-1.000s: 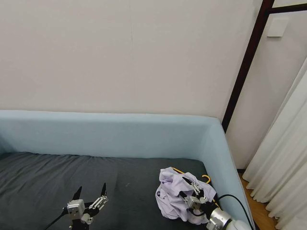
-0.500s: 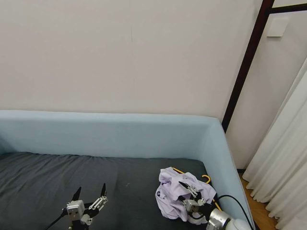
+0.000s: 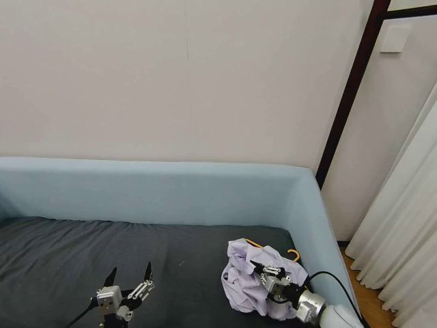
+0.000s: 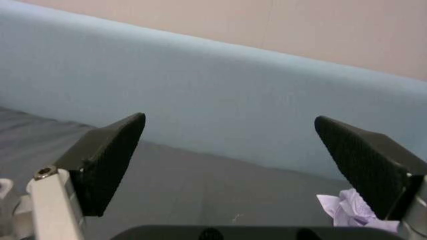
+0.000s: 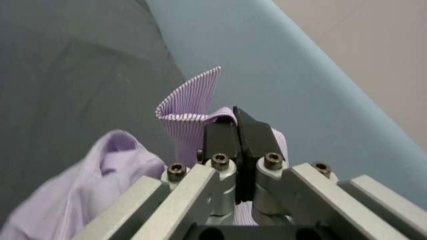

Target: Pick up the clothes from the sofa and hang them on the clothes hanger.

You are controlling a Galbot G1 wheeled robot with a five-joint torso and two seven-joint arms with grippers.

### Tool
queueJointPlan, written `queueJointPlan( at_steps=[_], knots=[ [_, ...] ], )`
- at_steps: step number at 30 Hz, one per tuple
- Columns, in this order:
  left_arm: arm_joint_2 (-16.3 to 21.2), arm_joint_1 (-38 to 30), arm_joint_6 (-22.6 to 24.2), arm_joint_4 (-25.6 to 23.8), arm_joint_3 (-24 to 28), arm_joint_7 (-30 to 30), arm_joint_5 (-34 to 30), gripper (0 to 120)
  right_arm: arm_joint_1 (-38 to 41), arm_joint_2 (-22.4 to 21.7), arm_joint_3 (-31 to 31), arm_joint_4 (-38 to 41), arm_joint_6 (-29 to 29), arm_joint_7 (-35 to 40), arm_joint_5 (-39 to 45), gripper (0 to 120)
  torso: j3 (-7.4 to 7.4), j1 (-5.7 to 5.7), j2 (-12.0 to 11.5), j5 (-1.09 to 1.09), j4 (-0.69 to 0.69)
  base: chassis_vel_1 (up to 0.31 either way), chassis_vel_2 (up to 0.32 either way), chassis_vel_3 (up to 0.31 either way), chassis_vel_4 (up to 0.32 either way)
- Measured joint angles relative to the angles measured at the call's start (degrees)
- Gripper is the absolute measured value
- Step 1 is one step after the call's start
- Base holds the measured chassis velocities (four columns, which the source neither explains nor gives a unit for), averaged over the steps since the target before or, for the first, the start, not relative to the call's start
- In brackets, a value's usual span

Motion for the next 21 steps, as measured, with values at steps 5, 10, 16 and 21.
queueJointPlan(
  at_steps=[5, 10, 16, 21],
  knots=[
    [0.15, -0.6, 0.07, 1.07, 0.2, 0.03, -0.14, 100, 1.86, -1.35, -1.42, 4.09, -4.69, -3.65, 20.84, 0, 0.0, 0.0, 0.0, 0.0, -0.01, 0.0, 0.0, 0.0, 0.0],
    [0.88, -1.39, -0.71, 2.3, 0.48, 0.95, -1.03, 100, 7.66, -3.17, -4.21, 9.49, -7.41, -1.47, 40.98, 0, 0.0, 0.0, 0.0, 0.0, 0.02, 0.0, 0.0, 0.0, 0.0],
    [2.91, -3.92, -5.78, 3.33, 0.38, 6.71, -9.09, 100, 18.73, -6.06, -7.15, 14.35, -10.47, 2.29, 56.2, 0, 0.01, 0.0, -0.01, 0.01, -0.01, 0.0, 0.0, 0.0, 0.0],
    [5.04, -5.66, -8.74, 4.9, -0.12, 15.47, -14.14, 100, 26.45, -7.01, -9.43, 15.3, -11.75, 3.78, 60.56, 0, 0.01, 0.01, -0.01, 0.0, 0.0, 0.0, 0.0, 0.0, 0.0]
  ],
)
